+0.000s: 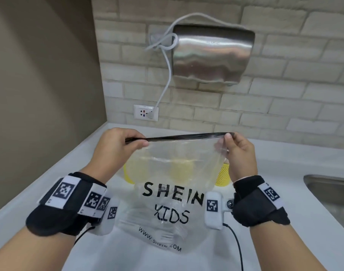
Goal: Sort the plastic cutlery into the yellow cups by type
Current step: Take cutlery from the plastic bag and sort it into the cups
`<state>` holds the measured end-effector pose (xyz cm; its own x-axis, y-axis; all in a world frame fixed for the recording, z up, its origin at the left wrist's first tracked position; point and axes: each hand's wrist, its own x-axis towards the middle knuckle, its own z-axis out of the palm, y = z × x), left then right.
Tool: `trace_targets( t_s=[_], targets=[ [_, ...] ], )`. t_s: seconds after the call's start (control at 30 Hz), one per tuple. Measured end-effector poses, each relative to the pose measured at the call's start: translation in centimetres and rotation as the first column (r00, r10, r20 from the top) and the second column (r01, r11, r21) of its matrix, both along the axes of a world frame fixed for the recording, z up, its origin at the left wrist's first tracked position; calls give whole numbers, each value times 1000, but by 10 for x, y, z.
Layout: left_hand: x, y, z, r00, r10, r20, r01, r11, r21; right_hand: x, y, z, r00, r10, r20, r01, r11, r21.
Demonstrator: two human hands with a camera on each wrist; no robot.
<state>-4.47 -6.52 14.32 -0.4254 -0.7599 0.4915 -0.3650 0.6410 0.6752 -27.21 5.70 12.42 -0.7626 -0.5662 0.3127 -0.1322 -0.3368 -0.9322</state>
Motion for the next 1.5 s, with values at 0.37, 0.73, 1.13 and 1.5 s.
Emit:
trace_targets(
  t_s=[0.37,0.73,1.13,1.5],
  targets=[
    [15,-3,-6,954,-174,244,243,926,-290,15,19,23,722,265,-639,55,899,435],
    [3,37,-27,954,40,296,73,930,-361,35,41,-16,306,310,-900,453,784,424],
    [36,5,-30,975,-184,120,208,952,-227,17,32,-16,495,268,-826,480,708,518],
    [5,32,-41,843,244,479,-112,951,-287,43,35,-22,852,332,-404,-139,889,437]
  ],
)
